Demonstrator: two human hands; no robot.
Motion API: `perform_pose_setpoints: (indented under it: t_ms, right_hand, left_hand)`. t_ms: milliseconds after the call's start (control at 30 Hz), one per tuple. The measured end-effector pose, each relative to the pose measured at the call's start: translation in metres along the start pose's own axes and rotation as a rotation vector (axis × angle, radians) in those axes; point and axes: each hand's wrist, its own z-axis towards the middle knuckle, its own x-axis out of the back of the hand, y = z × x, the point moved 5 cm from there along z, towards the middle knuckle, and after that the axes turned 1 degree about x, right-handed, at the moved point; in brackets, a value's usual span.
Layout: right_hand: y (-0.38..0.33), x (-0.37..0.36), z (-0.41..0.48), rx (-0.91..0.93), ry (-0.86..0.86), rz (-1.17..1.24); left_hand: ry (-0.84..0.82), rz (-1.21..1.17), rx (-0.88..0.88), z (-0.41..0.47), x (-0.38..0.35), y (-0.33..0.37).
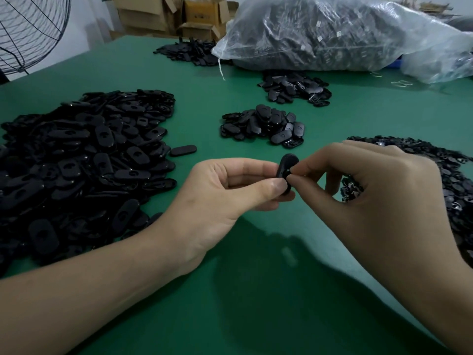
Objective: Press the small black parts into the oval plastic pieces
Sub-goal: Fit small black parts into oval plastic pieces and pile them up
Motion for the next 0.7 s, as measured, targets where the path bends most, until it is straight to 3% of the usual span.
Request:
perform_pose_setpoints:
  t_ms: [233, 400, 500, 633, 700]
  right_hand:
    - [-0.010, -0.006, -0.003, 0.148, -0.024, -0.222]
    - [-0.010, -0.008, -0.005, 0.134, -0.027, -0.147]
    - [-0.004, -0.009, -0.007, -0.045, -0.017, 0.124]
    - [0.011, -0.027, -0.012, -0.483, -0.072, 0.830]
    - [0.013, -0.037, -0.015, -0.601, -0.117, 1.012]
  left_hand:
    - [0.040, -0.065, 0.021, 0.004, 0.006, -0.001]
    - [0.067, -0.066, 0.001, 0.004, 0.006, 0.000]
    - [0.089, 0.009, -0.061, 0.003, 0.005, 0.002]
    - [0.103, 0.155, -0.184, 0.000, 0.002, 0.006]
    - [0.079, 0.194, -0.237, -0.002, -0.001, 0.008]
